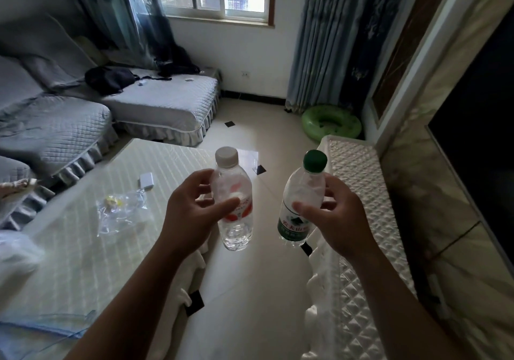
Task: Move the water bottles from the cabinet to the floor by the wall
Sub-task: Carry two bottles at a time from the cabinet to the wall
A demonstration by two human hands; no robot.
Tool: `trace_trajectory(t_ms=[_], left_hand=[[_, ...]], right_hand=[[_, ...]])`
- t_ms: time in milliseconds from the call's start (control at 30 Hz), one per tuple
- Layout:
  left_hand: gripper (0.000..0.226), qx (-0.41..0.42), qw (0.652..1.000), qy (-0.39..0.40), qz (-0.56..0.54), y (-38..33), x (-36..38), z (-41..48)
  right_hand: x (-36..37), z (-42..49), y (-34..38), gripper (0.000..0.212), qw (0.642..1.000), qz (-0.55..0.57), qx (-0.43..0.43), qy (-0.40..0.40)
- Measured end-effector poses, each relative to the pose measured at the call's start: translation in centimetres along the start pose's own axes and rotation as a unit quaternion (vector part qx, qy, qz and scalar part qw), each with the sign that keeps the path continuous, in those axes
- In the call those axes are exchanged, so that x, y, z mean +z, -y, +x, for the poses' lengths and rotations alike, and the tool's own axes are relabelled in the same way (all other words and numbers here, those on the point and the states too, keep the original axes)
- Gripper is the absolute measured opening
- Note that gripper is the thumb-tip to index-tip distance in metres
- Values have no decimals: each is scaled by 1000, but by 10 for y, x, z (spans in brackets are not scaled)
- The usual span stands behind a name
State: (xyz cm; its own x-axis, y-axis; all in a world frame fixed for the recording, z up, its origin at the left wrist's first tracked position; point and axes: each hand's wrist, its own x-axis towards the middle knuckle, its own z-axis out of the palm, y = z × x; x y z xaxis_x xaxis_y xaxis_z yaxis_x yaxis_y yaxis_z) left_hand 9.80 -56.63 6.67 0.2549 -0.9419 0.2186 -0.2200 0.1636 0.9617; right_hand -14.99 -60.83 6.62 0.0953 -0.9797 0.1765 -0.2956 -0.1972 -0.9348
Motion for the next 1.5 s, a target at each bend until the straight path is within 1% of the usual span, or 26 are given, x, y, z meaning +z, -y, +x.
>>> trace_trajectory(t_ms=[233, 367, 567, 733, 833, 1000, 1133, 1300, 1500], left_hand=[[56, -4, 999, 24, -22, 48, 15, 121], [56, 1, 999, 34, -30, 74, 17, 202], [55, 10, 998, 59, -35, 94, 21, 316], [61, 8, 996, 82, -42, 106, 38, 394], [61, 6, 995, 88, -45, 120, 56, 440], [55, 2, 996, 73, -50, 144, 99, 520], [58, -9, 996, 65, -52, 159, 139, 589], [62, -10, 997, 54, -58, 169, 185, 671], [60, -12, 997, 47, -61, 178, 220, 753]], right_hand=[[22, 107, -28, 40, 999, -25, 16, -20], [43, 177, -42, 47, 998, -30, 33, -35], [69, 274, -49, 49, 997, -18, 49, -65], [75, 345, -57, 50, 994, -20, 67, -79], [73, 394, -74, 46, 994, -20, 72, -82], [62, 485, -108, 54, 994, -10, 76, -72], [43, 565, -134, 53, 996, -15, 71, -55], [17, 661, -151, 54, 997, -34, 48, -40], [-2, 756, -166, 55, 998, -42, 45, -22]])
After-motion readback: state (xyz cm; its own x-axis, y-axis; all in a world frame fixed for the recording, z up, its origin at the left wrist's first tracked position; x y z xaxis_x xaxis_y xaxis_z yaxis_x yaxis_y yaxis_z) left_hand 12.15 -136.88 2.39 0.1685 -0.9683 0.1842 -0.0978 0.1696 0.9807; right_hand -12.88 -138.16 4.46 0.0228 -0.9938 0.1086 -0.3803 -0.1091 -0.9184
